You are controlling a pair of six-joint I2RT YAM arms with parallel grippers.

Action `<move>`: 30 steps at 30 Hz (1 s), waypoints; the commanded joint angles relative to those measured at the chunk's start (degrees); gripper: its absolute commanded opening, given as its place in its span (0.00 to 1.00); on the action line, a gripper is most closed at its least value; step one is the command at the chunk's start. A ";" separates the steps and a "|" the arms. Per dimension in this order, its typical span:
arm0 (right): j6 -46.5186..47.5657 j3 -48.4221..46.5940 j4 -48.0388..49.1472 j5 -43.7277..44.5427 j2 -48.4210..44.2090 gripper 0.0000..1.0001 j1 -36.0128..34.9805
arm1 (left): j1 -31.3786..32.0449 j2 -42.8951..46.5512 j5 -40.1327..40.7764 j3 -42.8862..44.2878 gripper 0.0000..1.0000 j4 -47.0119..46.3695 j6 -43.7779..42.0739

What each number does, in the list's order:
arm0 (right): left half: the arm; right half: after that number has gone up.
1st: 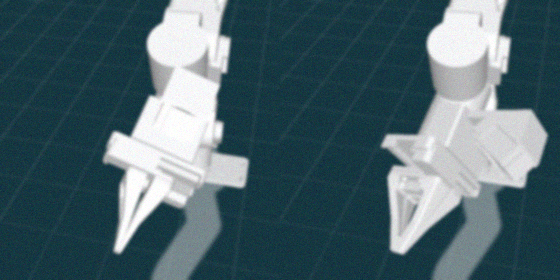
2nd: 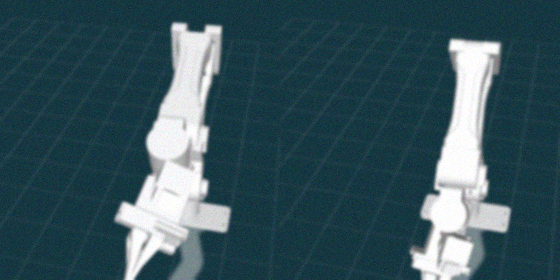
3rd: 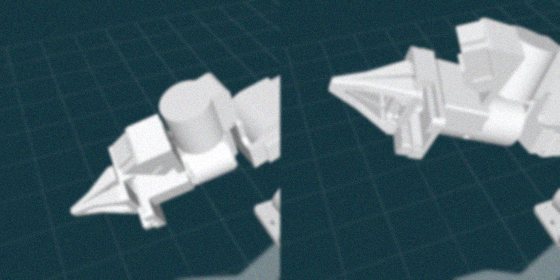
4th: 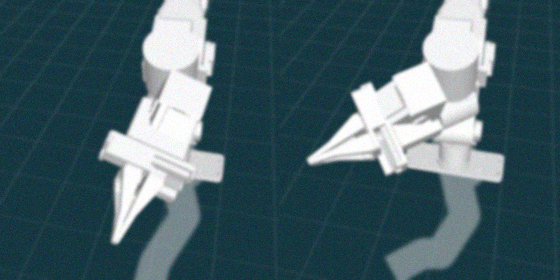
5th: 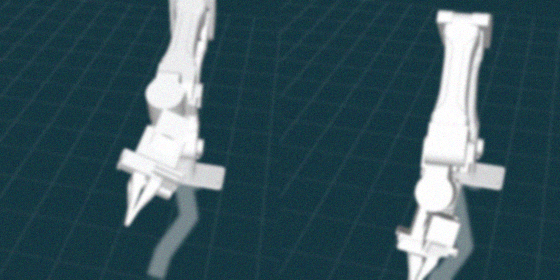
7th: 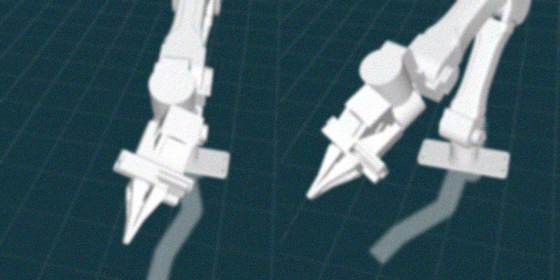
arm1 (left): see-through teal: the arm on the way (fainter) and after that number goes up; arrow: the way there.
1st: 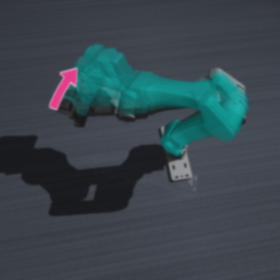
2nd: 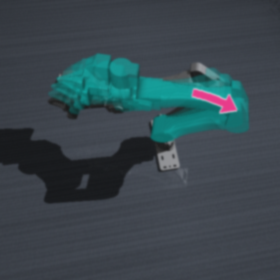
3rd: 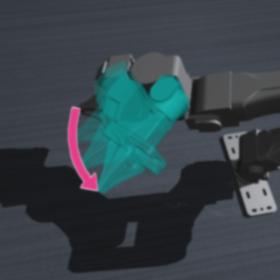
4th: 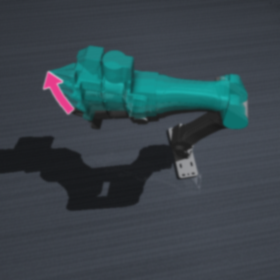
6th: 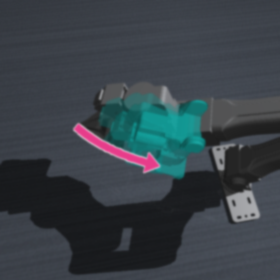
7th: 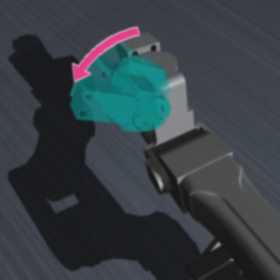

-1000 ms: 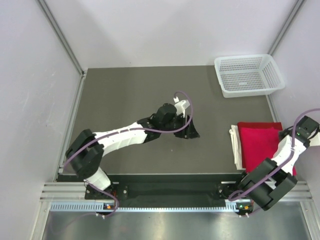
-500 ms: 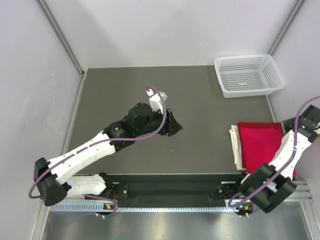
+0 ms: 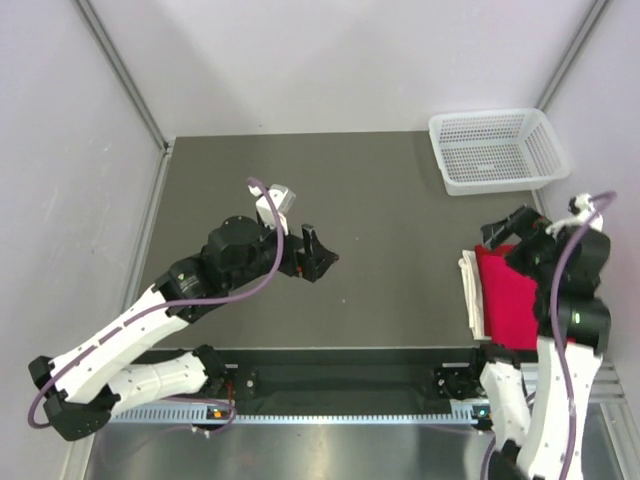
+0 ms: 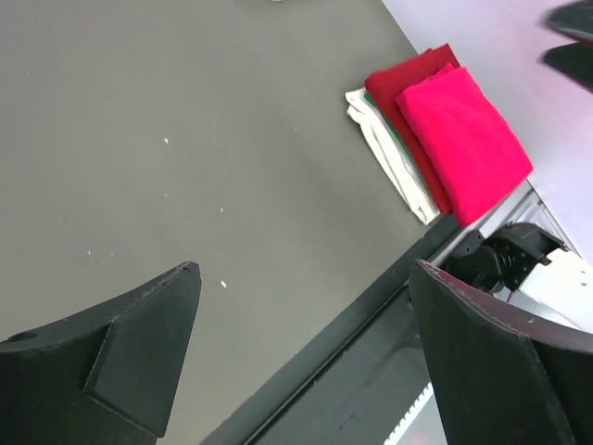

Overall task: Fold and stack the t-shirts
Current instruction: Reset both grippers

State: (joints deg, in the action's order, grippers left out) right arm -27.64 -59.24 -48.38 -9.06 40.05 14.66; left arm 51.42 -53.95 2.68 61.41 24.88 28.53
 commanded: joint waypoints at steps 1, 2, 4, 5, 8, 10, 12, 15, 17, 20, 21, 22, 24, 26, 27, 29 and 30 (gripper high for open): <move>1.36 -0.96 -4.52 -6.49 -10.77 1.00 -1.03 | -0.09 3.67 -0.74 -1.28 0.99 5.16 -1.55; 1.36 -0.96 -5.23 -7.63 -12.44 1.00 -1.03 | -0.09 4.46 -0.40 -1.81 0.99 5.44 -1.46; 1.97 -0.17 -6.99 -13.40 -16.49 1.00 -1.03 | -0.09 6.57 1.27 -2.69 0.99 6.66 -0.50; 1.97 0.18 -7.60 -14.92 -17.72 1.00 -0.95 | 0.00 7.45 1.28 -2.96 0.99 6.76 -0.15; 2.06 0.62 -9.89 -18.01 -22.20 1.00 -1.12 | -0.09 10.79 1.19 -3.40 0.99 7.11 0.56; 2.06 -0.25 -11.12 -19.23 -24.49 1.00 -1.21 | 0.00 13.07 1.54 -3.14 0.99 7.89 1.17; 1.10 -1.83 -11.38 -19.94 -25.28 1.00 -1.30 | 0.00 14.48 1.98 -3.13 0.99 8.95 1.70; 1.53 -4.65 -12.43 -19.68 -24.94 1.00 -1.21 | -0.09 17.30 2.07 -3.58 0.99 9.13 1.96; 2.06 -5.44 -12.70 -19.24 -25.20 1.00 -1.21 | -0.09 18.97 2.16 -3.75 0.99 9.39 1.79; 2.24 -5.71 -12.97 -18.98 -25.81 1.00 -1.29 | -0.09 20.46 3.03 -3.49 0.99 9.57 1.52; 2.15 -5.79 -13.23 -18.98 -25.90 1.00 -1.21 | -0.09 20.64 3.12 -3.31 0.99 9.57 1.52; 2.24 -5.80 -13.32 -18.98 -25.90 1.00 -1.21 | -0.09 21.17 3.21 -3.05 0.99 9.57 1.18; 2.50 -5.97 -13.58 -18.98 -25.99 1.00 -1.30 | -0.09 21.35 3.39 -2.70 0.99 9.66 1.17; 2.85 -6.32 -13.84 -18.89 -26.16 1.00 -1.21 | -0.09 21.35 3.12 -2.43 0.99 9.57 1.17; 3.03 -6.32 -14.02 -18.80 -25.99 1.00 -1.21 | -0.09 21.26 2.95 -2.35 0.99 9.48 1.09; 3.47 -6.67 -14.89 -18.54 -25.99 1.00 -1.29 | 0.00 21.17 2.60 -2.43 0.99 9.57 1.17; 3.73 -6.76 -15.07 -18.36 -25.90 1.00 -1.21 | -0.09 21.17 2.51 -2.35 0.99 9.57 1.09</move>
State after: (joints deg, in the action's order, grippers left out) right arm -25.32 -63.77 -62.35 -27.29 14.66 13.98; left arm 51.42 -32.99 5.23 57.91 34.57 30.04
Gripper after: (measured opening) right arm 0.996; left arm 0.990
